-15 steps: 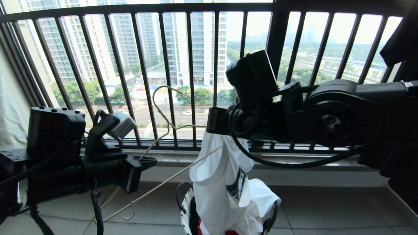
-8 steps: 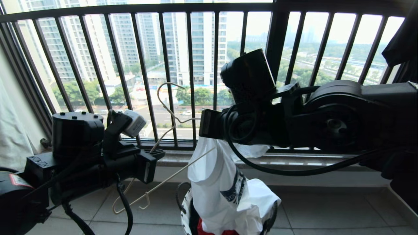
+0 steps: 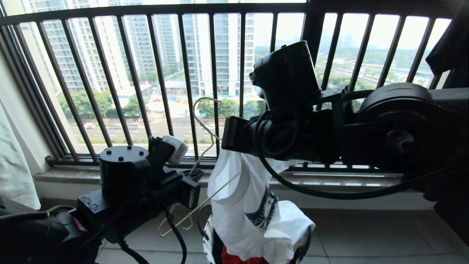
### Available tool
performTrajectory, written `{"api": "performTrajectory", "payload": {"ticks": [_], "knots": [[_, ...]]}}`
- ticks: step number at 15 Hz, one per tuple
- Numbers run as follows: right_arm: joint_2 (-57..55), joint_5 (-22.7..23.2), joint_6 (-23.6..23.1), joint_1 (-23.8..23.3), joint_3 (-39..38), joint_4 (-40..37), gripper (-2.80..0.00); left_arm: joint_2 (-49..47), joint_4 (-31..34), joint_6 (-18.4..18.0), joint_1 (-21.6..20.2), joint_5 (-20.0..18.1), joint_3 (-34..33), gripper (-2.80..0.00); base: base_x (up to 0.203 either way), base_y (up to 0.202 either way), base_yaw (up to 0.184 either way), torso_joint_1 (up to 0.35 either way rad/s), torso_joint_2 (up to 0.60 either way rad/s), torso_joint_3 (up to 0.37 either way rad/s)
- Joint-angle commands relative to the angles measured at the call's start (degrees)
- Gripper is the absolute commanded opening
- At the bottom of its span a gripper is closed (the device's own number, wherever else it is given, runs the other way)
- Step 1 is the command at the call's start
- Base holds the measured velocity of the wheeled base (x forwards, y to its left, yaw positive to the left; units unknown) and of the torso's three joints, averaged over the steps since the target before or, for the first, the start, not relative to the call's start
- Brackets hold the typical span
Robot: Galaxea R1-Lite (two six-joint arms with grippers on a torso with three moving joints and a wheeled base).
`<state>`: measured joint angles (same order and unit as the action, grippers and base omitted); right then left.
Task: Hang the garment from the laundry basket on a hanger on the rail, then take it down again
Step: Hang the clothes on the clothes rack
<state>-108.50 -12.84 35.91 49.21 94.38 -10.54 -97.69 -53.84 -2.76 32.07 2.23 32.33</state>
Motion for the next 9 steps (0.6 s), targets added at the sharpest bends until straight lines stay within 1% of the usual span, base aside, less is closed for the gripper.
{"api": "performTrajectory", "payload": {"ticks": [1,4,6,9], "knots": [[0.55,0.00,0.21,1.18,-0.07,0.00,-2.80,-3.82,-3.29,0.02,0.83,0.22,-0.64,-2.80,0.000,0.000,0.000,0.000,0.00,0.000],[0.31,-0.04,0.21,1.85,-0.07,0.09,-2.80,-5.47,-7.35,-0.08,1.93,1.17,-1.41,-2.80,0.000,0.000,0.000,0.000,0.00,0.000],[0.31,-0.08,0.21,2.27,-0.07,0.09,-2.80,-8.19,-10.06,-0.19,2.84,4.58,-1.09,-2.80,0.000,0.000,0.000,0.000,0.00,0.000],[-0.18,-0.08,0.12,2.55,-0.08,0.09,-2.80,-11.28,-16.54,-0.26,4.12,6.33,-1.35,-2.80,0.000,0.000,0.000,0.000,0.00,0.000]]}}
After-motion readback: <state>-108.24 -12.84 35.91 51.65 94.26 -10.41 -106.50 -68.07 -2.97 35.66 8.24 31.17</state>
